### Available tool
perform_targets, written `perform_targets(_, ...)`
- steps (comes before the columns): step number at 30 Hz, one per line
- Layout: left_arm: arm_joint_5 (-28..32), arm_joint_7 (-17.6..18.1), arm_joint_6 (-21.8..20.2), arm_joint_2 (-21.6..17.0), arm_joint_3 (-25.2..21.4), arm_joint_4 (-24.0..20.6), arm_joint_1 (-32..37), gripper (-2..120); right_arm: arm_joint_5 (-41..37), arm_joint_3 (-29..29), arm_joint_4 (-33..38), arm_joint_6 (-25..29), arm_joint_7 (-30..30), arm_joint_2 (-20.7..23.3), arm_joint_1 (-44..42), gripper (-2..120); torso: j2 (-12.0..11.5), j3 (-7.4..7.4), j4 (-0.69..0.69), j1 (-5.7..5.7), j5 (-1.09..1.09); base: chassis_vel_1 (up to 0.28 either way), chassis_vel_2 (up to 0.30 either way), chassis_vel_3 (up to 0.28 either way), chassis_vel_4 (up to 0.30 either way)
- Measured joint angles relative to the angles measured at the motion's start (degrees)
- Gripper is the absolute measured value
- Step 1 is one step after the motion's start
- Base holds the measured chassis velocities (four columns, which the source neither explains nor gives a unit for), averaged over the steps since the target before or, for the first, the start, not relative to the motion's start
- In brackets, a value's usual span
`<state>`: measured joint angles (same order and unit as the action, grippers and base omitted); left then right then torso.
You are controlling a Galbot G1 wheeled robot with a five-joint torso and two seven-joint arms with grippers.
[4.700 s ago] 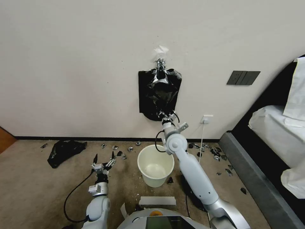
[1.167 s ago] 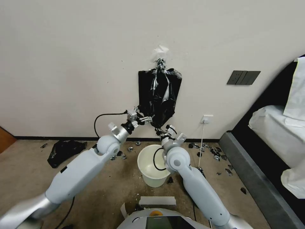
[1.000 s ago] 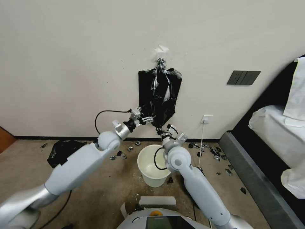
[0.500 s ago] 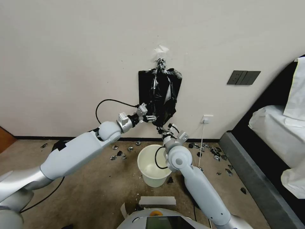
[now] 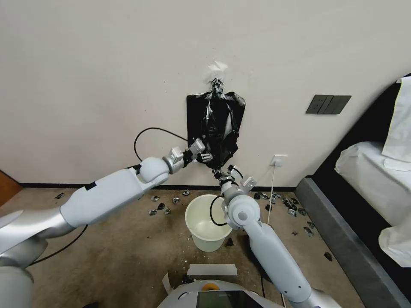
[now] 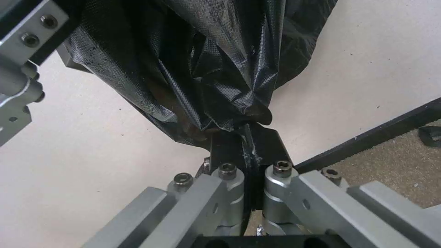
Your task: Place a trash bag onto the trash bin.
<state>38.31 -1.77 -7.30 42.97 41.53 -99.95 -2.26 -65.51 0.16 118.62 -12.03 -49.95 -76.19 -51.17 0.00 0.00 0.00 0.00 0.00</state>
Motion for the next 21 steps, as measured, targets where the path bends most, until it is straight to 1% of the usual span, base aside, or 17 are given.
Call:
perform_targets(4,0.0,-0.1,-1.0,-0.8,0.8,-0.8,-0.8,55,0.0,0.0,-0.1,0.0,0.0,0.0,0.0,0,0.0,0.00,0.00,0.00,0.00,0.000,0.000,0.000,0.000)
perform_targets(7,0.0,-0.1,-2.7,-1.9,1.4,-1.9,-1.3,53,0.0,0.0,-0.2,0.1,0.1,0.0,0.0,0,0.0,0.00,0.01,0.00,0.00,0.000,0.000,0.000,0.000)
perform_targets(11,0.0,0.1,-4.0,-2.1,1.6,-2.1,-1.6,52,0.0,0.0,-0.3,0.1,0.2,-0.1,0.0,0,0.0,0.00,0.01,0.00,0.00,0.000,0.000,0.000,0.000)
perform_targets(13,0.9,1.0,-5.5,-2.1,2.9,-2.3,-3.0,52,0.0,0.0,-0.5,0.2,0.3,-0.2,0.2,0,0.0,0.00,0.00,0.00,0.00,0.000,0.000,0.000,0.000)
perform_targets(18,2.7,1.6,-7.1,-2.0,5.1,-2.8,-5.4,52,0.0,0.0,-0.5,0.2,0.3,-0.3,0.4,0,0.0,-0.01,0.01,0.00,0.00,0.000,0.000,0.000,0.000)
perform_targets(21,3.4,2.3,-8.3,-0.9,7.3,-2.5,-7.4,52,0.0,0.0,-0.5,0.3,0.3,-0.4,0.4,0,0.0,0.00,0.00,0.00,0.00,0.000,0.000,0.000,0.000)
